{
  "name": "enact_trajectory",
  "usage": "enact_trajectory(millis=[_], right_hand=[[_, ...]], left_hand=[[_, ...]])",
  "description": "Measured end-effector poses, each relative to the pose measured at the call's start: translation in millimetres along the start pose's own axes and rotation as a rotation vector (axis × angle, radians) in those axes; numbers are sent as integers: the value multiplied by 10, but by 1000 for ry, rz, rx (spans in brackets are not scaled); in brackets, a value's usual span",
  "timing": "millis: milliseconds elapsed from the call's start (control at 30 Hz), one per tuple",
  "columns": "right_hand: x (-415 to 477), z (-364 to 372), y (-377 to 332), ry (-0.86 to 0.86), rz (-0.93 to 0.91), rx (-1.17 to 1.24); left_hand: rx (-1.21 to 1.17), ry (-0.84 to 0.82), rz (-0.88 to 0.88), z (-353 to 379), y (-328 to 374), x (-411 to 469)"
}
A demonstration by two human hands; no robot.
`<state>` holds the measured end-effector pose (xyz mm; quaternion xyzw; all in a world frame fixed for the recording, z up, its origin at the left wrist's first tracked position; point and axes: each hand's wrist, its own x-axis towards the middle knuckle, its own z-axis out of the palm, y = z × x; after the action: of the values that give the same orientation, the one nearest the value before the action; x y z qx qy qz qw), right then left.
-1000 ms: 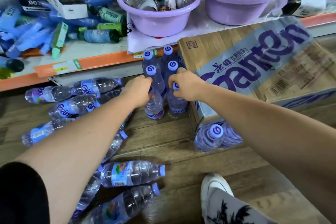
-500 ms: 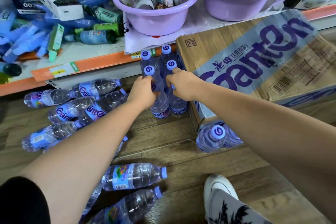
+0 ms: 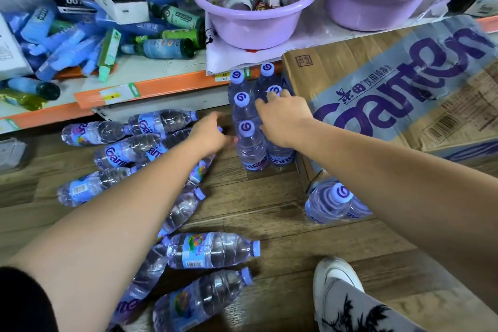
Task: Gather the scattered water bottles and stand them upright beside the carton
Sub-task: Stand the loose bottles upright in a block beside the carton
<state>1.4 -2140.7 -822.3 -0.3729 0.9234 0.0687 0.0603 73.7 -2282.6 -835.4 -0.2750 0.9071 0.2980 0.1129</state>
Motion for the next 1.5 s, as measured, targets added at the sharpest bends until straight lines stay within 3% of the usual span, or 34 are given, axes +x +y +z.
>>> enact_trajectory(millis=[133,433,533,667,967,1100,1233,1500], right_hand=[[64,-141,-331,149,-86,70],[399,132,-1045,-65,-218,215],[664,319,-1231,-168,-166,326],[1022,616,-1406,-291,-82,352],[1521,958,-1510,-394,47,112],[1666,1067,-1533,-442,-30,103],[1719,1041,-1458,-423,-14,176],[1681,764,-1336,-297,188,440]], left_hand=[[85,14,-58,-186,-340,-73],[198,-101,-160,22,-1141,-238],[183,-69,-164,237,-1285,-182],[266,-162,-141,507,-1362,-134],[772,-139,90,737,-1405,-74],[851,-137,113,766,-1404,-73],[884,-129,114,708,-1395,-15],[913,-204,104,533,-1383,-17]])
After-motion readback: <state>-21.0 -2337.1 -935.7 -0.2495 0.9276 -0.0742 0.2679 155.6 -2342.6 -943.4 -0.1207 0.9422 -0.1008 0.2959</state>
